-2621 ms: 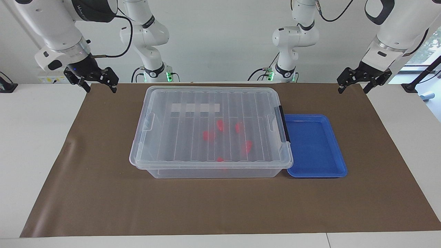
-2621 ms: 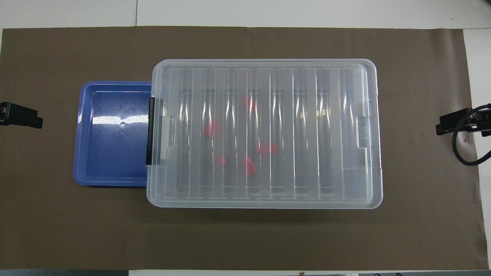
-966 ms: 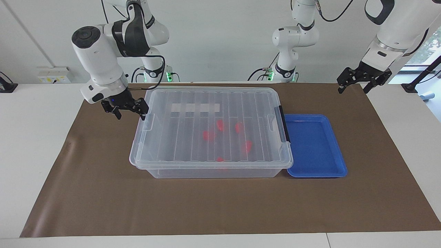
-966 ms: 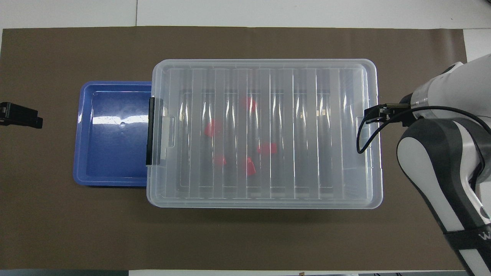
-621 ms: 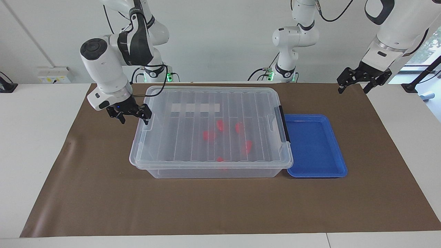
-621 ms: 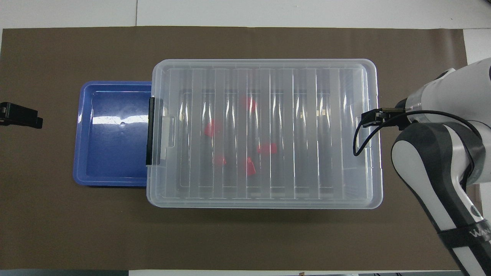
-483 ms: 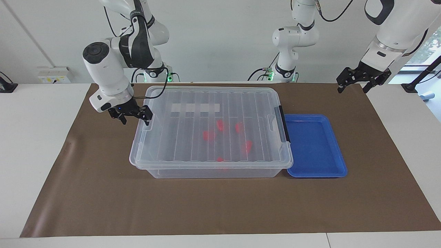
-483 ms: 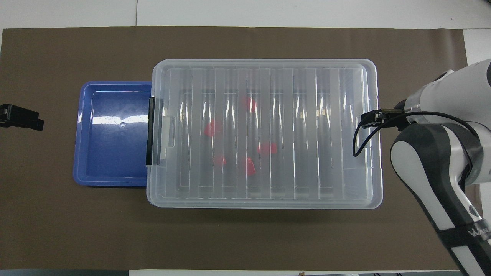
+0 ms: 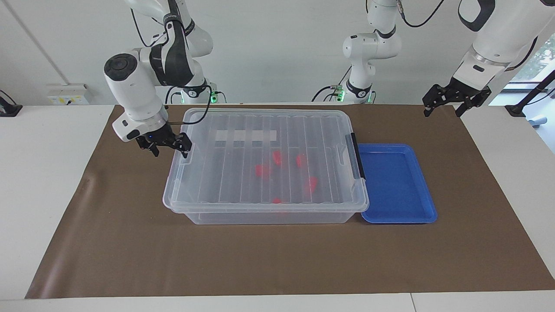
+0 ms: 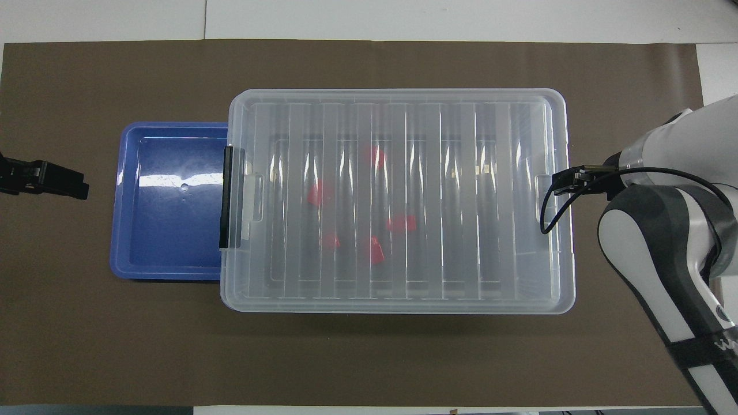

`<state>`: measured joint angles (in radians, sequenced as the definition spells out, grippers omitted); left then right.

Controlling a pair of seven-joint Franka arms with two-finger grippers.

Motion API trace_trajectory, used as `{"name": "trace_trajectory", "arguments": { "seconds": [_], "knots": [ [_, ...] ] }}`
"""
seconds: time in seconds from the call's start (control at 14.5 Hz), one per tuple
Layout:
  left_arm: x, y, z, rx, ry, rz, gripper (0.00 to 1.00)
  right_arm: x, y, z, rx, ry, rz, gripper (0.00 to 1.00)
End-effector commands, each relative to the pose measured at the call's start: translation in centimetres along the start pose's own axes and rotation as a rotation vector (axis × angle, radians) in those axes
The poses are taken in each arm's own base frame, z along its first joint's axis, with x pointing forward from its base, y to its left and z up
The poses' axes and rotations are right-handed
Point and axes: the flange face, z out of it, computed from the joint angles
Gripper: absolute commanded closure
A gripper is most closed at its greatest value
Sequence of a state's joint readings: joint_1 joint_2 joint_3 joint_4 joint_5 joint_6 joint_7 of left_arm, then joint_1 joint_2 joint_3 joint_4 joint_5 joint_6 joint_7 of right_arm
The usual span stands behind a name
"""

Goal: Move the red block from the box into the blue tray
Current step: 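Reach the right gripper to the clear lid's edge nearest it, then slide the lid away from the tray while the left gripper reaches in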

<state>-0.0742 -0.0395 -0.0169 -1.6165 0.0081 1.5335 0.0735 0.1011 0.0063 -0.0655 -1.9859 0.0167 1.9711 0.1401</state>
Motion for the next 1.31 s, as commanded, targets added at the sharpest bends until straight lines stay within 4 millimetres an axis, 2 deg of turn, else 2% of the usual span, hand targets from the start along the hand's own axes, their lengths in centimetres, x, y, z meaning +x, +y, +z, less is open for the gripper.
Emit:
{"name": "trace_trajectory", "arguments": {
  "seconds": [0.0,0.21,0.48,0.69,0.97,1.24],
  "knots": [
    [-0.9,1.9,0.6,0.020,0.032,0.035,0.00,-0.3,2.6,-0.2,0.014,0.018,-0.023,0.00],
    [-1.0,4.1,1.4,0.021,0.034,0.069,0.00,-0.1,5.4,-0.1,0.012,0.019,-0.058,0.00],
    [-0.6,8.4,2.4,0.020,0.070,0.063,0.00,0.0,8.3,-0.2,0.012,0.022,-0.093,0.00],
    [-0.2,11.7,3.8,0.020,0.068,0.104,0.00,0.0,10.4,-0.2,0.012,0.023,-0.114,0.00],
    [-0.1,14.9,5.4,0.011,0.106,0.083,0.00,0.1,12.6,-0.5,0.006,0.030,-0.147,0.00],
    [0.9,18.1,8.1,0.007,0.106,0.076,0.00,-0.1,15.2,-0.6,0.004,0.032,-0.178,0.00]
  ]
}}
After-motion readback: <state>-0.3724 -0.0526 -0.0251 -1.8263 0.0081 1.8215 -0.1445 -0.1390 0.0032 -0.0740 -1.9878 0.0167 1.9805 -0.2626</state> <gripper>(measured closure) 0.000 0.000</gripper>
